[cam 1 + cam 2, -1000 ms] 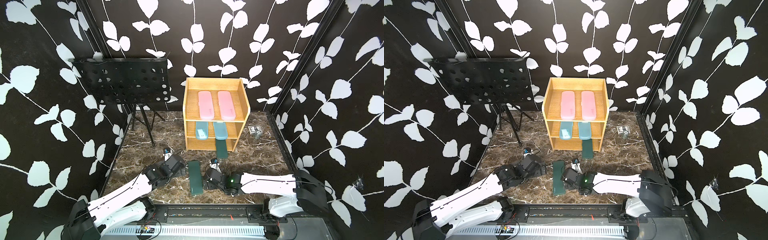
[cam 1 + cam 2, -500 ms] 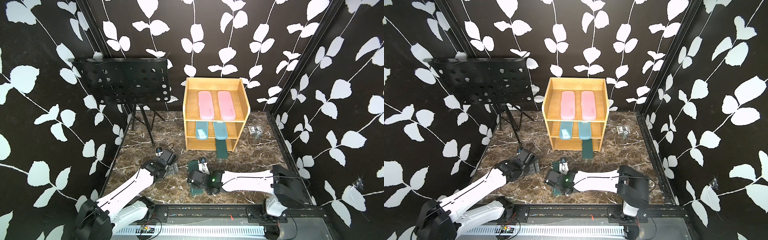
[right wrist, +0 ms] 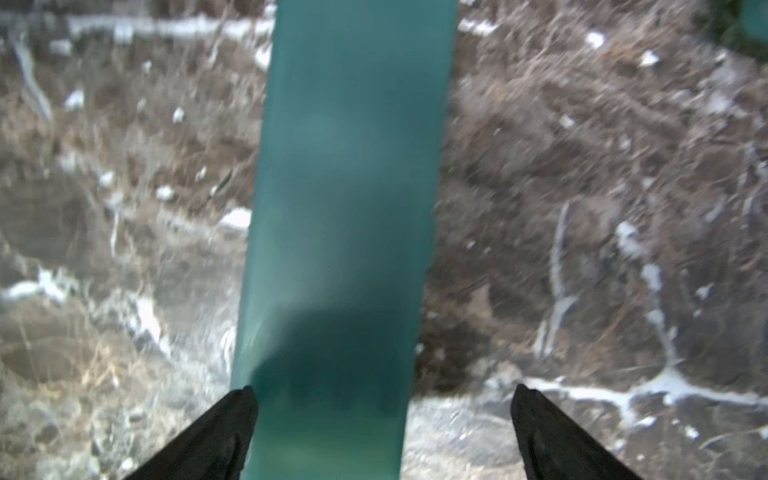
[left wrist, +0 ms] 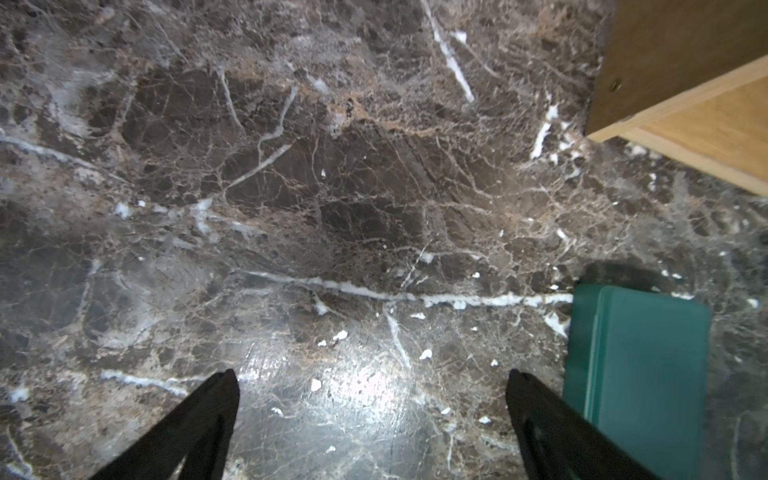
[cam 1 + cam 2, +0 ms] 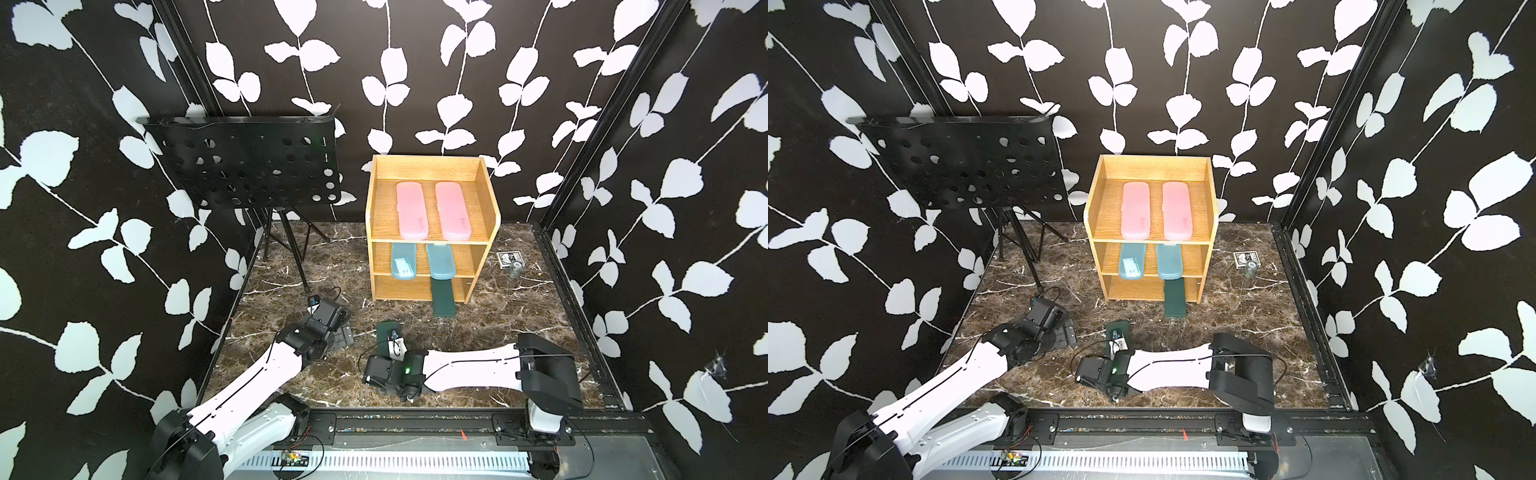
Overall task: Place the pencil cases on the shelf according to color
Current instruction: Pick up the pencil case from the center of the board.
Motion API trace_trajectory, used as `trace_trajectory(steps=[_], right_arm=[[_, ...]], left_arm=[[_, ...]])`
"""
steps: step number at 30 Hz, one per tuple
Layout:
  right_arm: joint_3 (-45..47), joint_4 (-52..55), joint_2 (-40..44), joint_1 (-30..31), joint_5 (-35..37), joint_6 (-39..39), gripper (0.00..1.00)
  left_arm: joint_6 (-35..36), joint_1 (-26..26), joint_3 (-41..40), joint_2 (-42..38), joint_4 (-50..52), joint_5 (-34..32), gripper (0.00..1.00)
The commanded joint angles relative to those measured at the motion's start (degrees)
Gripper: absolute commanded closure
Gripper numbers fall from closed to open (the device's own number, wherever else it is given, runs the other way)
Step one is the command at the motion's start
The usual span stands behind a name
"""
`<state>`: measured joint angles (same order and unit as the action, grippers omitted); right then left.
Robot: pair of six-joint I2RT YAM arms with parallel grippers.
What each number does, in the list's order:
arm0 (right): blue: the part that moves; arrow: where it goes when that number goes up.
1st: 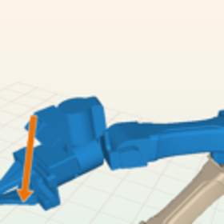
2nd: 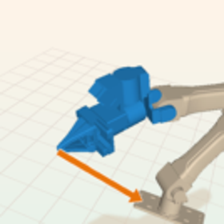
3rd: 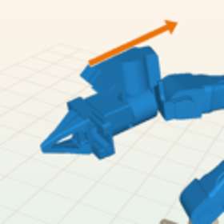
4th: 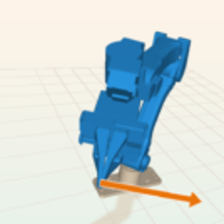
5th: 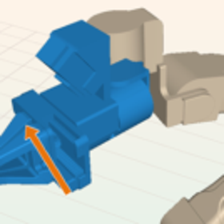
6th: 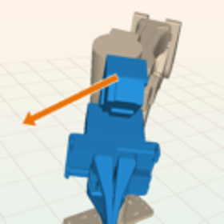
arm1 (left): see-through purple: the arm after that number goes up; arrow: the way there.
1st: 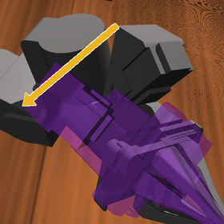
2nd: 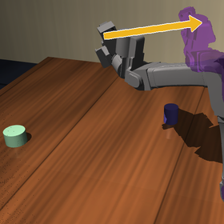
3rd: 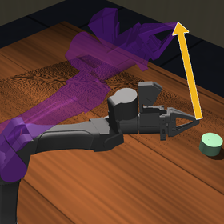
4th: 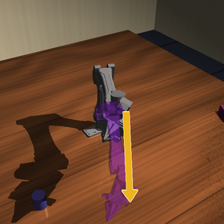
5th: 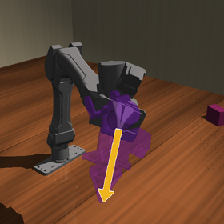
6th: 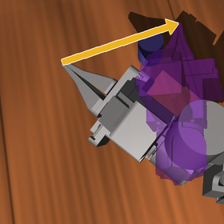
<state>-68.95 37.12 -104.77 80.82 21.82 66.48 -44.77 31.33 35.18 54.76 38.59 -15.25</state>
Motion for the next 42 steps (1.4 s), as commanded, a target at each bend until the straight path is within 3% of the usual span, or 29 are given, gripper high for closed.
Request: trace_trajectory(steps=[1,15,22,25,29,31,42], right_arm=[[-0.35,-0.11,-1.22,0.72,-1.94,0.39,0.01],[-2.03,-4.91,-8.18,0.09,-5.22,-2.37,0.01],[5.22,-9.12,-6.74,-0.66,-4.87,2.94,0.02],[9.19,-11.12,-4.35,-0.67,-3.56,3.21,0.1],[12.04,-10.84,1.35,-0.28,-0.04,-0.77,0.37],[13.87,-10.71,5.02,-0.17,2.04,-0.81,0.45],[15.69,-10.48,15.28,-1.23,8.18,-5.84,0.44]], left_arm=[[1.23,-0.53,0.49,-1.73,1.98,0.17,0.01],[0.86,-0.57,-0.03,-2.85,2.85,-0.31,0.01],[-0.15,-0.61,-4.88,-7.61,2.65,0.92,0.01],[0.39,-0.61,-5.55,-9.39,3.54,0.21,0.01],[0.25,-0.58,-5.99,-11.53,5.29,-1.11,0.01],[-0.04,-0.59,-6.97,-12.68,4.82,-1.45,0.01],[-0.69,-0.59,-7.83,-15.58,3.12,-3.64,0.01]])
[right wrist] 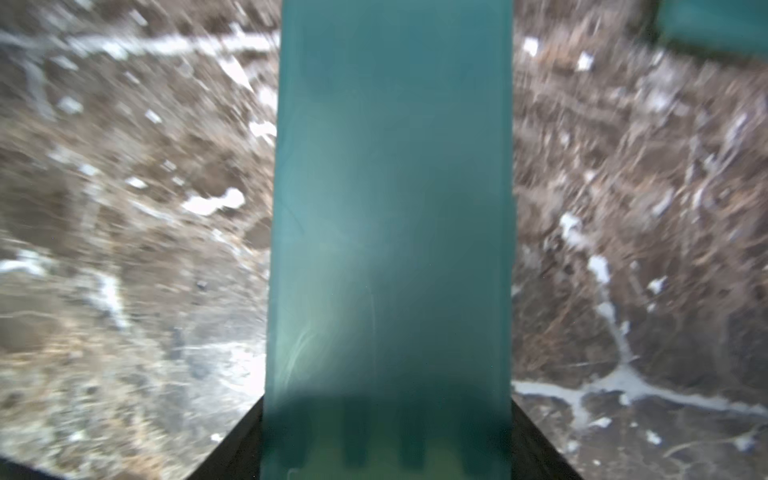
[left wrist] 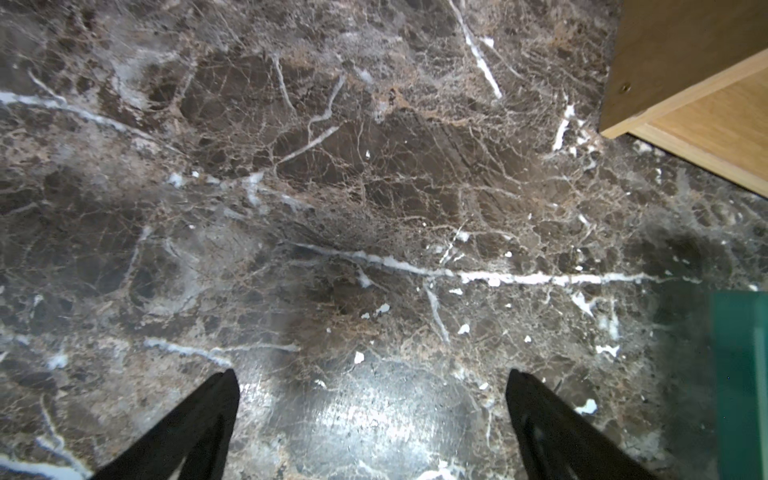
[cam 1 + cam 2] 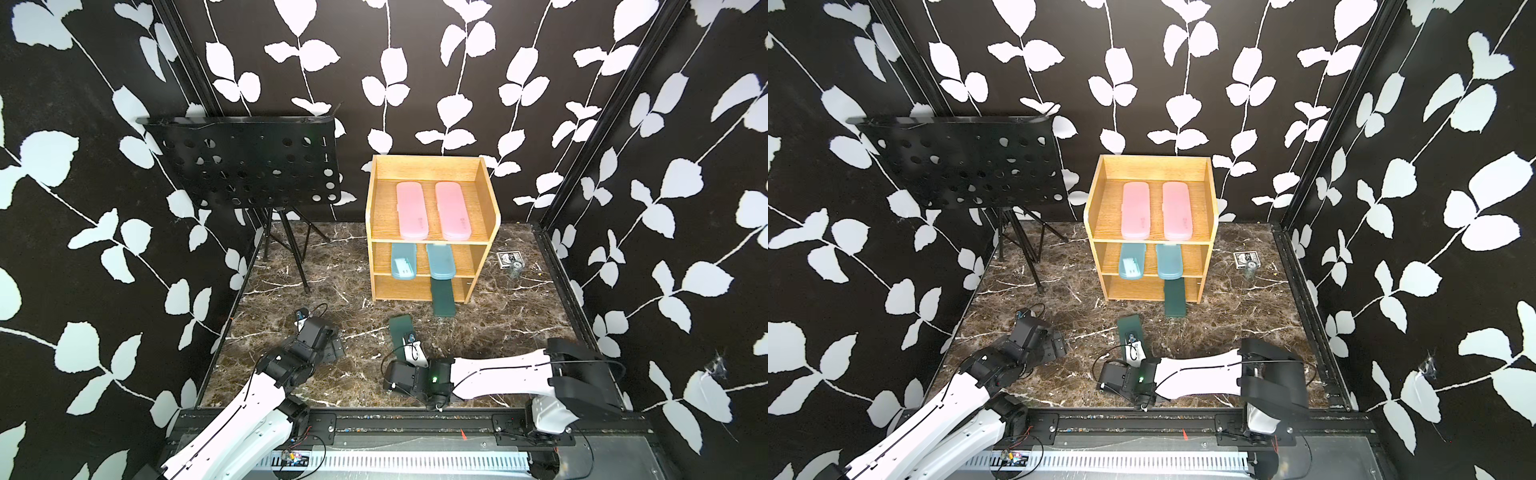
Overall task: Place the pencil cases on the shelf according to color
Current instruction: Pick up the pencil case from the center of the board.
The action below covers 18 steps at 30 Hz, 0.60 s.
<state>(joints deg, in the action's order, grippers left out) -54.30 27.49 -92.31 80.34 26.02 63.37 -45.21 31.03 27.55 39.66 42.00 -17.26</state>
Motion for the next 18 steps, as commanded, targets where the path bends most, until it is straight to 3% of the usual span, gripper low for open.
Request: trace_trajectory(steps=[1,5,10,18], right_arm=[[0.98,-2.01,3.05,-1.84,2.88,-3.91,0.43],[-1.91,-6.55,1.14,-8.14,-3.63,-9.89,0.43],[-8.14,-9.2,-8.27,-15.74,-7.69,-13.54,0.45],[-16.91,-12.0,-17.41,-21.83,-9.51,-16.9,0.4]], left_arm=[[-0.16,-0.29,-0.43,-0.36,-1.12,-1.06,0.01],[0.66,-0.26,-0.41,2.83,-4.64,2.26,0.01],[-0.69,-0.32,-1.77,6.57,-8.45,4.45,0.01],[-1.37,-0.26,-4.55,5.43,-9.93,5.27,0.01]])
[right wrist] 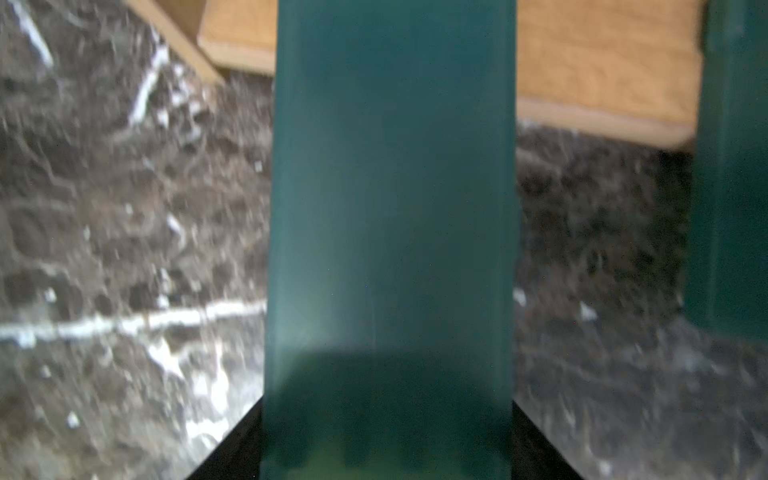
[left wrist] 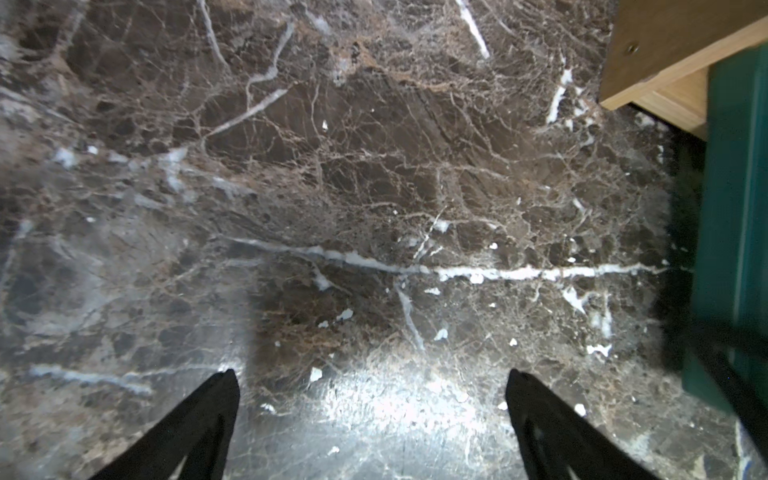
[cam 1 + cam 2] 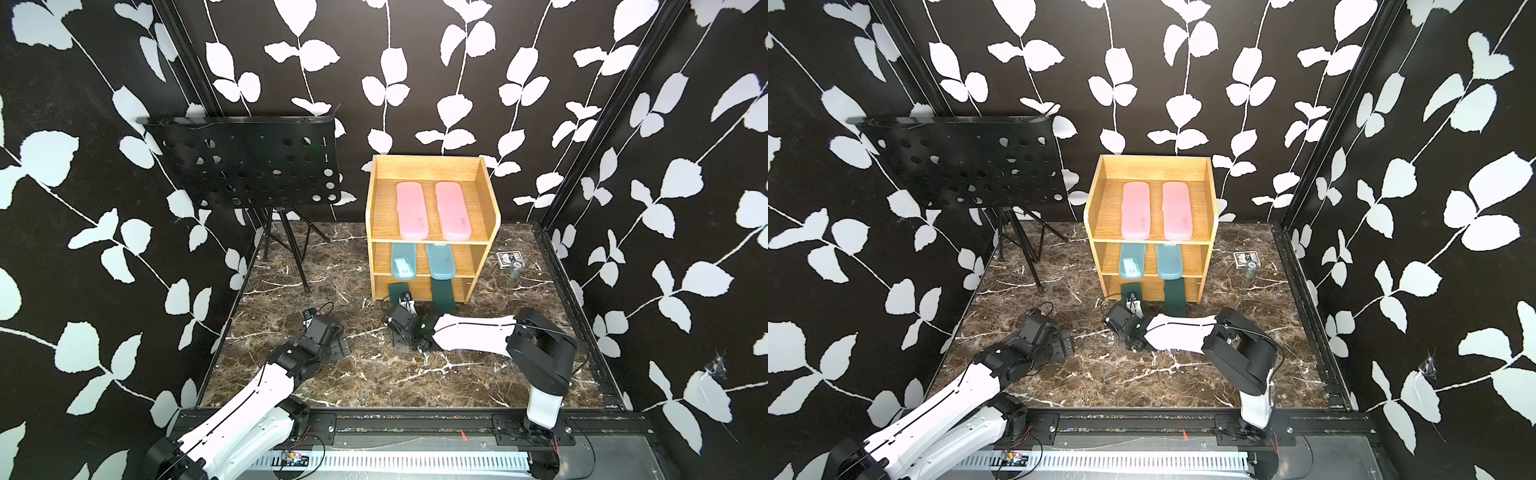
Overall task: Place the pencil cases on the shelf according to color
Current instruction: Place the pencil case on the shelf.
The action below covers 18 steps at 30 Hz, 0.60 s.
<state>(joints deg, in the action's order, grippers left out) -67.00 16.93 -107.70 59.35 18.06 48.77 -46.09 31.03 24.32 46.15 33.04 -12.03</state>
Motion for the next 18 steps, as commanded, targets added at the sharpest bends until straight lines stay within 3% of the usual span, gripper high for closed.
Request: trace_trajectory(steps=[1,3,8,18], right_arm=[[-4.84,-1.42,-2.76,-1.03,-1.74,-2.76,0.37],[-6.38,-0.77,-4.17,-1.47,-2.15,-3.31,0.2],[-5.24,1.14,-1.89,-0.78,3.65,-2.72,0.01],[4.13,3.99,9.93,3.37,2.26,-0.1,0.04]], left_arm=[[-0.49,-0.26,-1.53,-1.15,-0.83,-0.24,0.01],[-0.13,-0.27,-2.12,-1.14,-0.79,-0.7,0.01],[0.12,-0.27,-2.66,0.38,-1.1,-0.49,0.01],[1.08,-0.31,-1.92,1.97,-2.01,-1.57,0.01]])
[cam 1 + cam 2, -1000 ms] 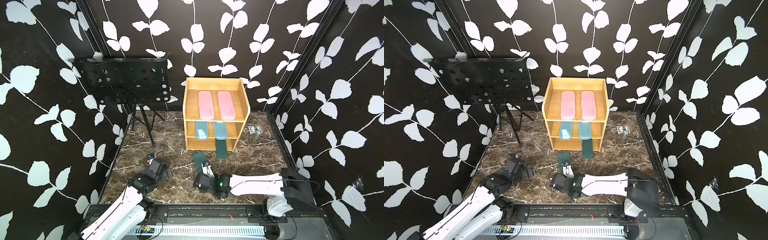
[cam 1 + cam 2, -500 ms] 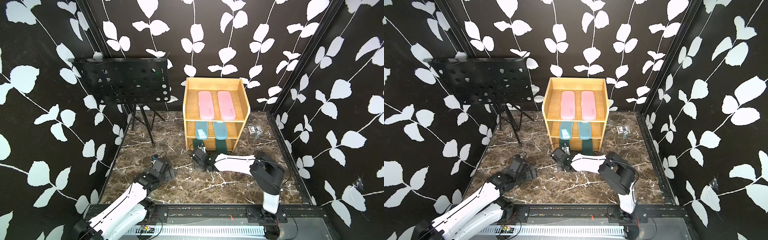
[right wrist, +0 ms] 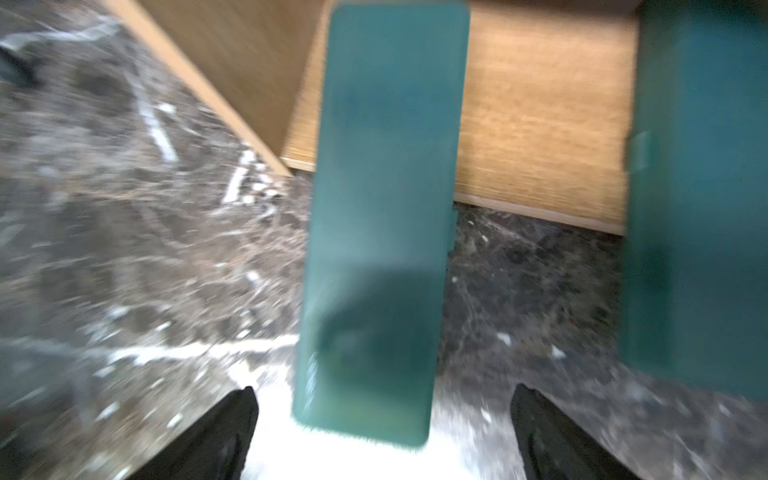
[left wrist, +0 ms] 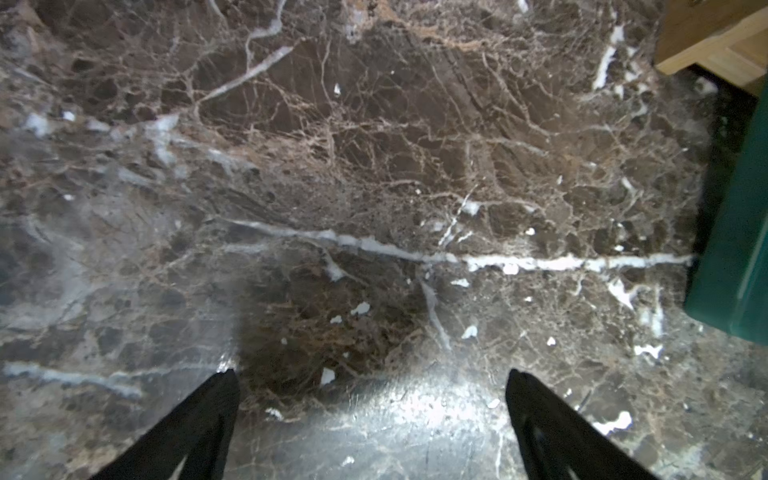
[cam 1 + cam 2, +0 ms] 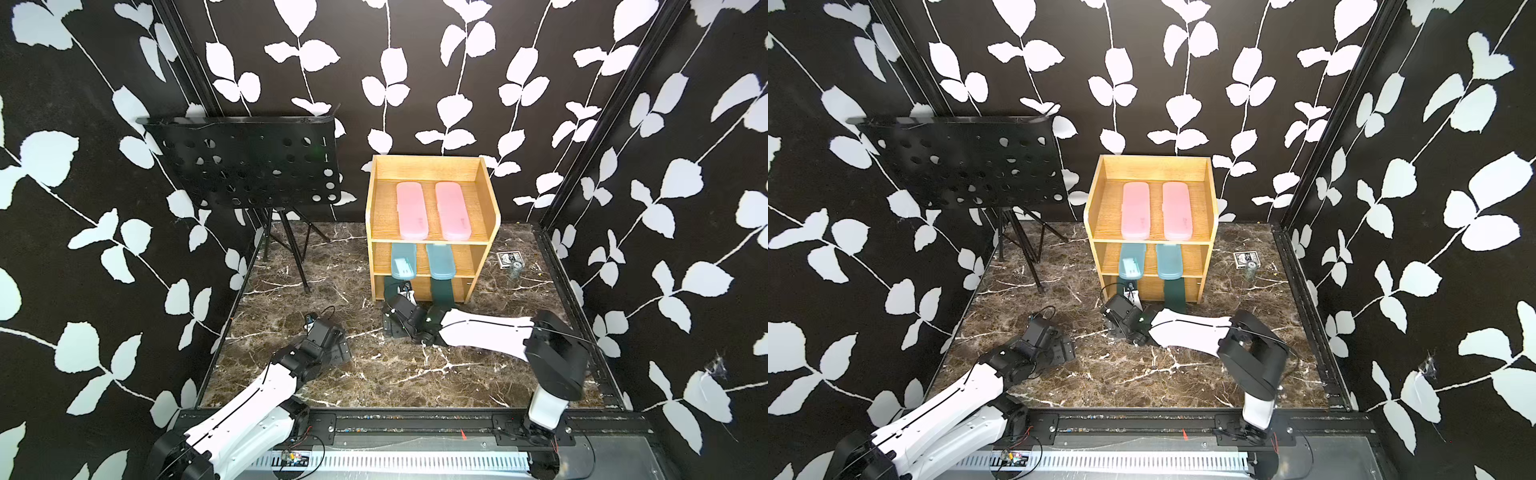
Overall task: Place the pencil cases on the shelf according to color
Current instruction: Place the pencil case on the shelf.
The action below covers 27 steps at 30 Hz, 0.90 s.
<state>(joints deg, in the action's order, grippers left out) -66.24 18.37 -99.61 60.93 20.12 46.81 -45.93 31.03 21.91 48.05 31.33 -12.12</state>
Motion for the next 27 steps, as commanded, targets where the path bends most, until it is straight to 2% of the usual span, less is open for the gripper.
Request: trace_trajectory(steps=[1,3,6,9,14,21,27], right_arm=[[4.52,2.2,2.36,2.56,0.14,2.49,0.05],[7.53,-0.13,2.75,3.9,-0.78,3.79,0.13],[9.72,-4.52,0.29,4.3,-3.7,5.16,0.35],[8.44,-6.96,-3.83,4.32,-4.94,4.9,0.49],[4.56,-8.95,-8.77,2.08,-4.47,4.15,0.54],[0.56,-10.27,-10.17,-2.82,-4.95,-0.73,0.52],[-4.47,-9.88,-12.62,-4.32,-6.28,-3.88,0.51]], left_arm=[[1.11,-0.27,0.5,0.07,-0.35,-1.74,0.01],[1.39,-0.31,0.75,0.11,-0.13,-2.03,0.01],[1.53,-0.28,0.59,0.38,-0.98,-1.61,0.01],[1.57,-0.31,0.57,0.98,-1.37,-1.15,0.01],[1.58,-0.29,0.59,0.69,-0.04,-1.15,0.01],[1.26,-0.3,-0.11,-2.56,2.23,-1.82,0.01],[1.44,-0.27,0.53,-3.8,3.82,-2.8,0.01]])
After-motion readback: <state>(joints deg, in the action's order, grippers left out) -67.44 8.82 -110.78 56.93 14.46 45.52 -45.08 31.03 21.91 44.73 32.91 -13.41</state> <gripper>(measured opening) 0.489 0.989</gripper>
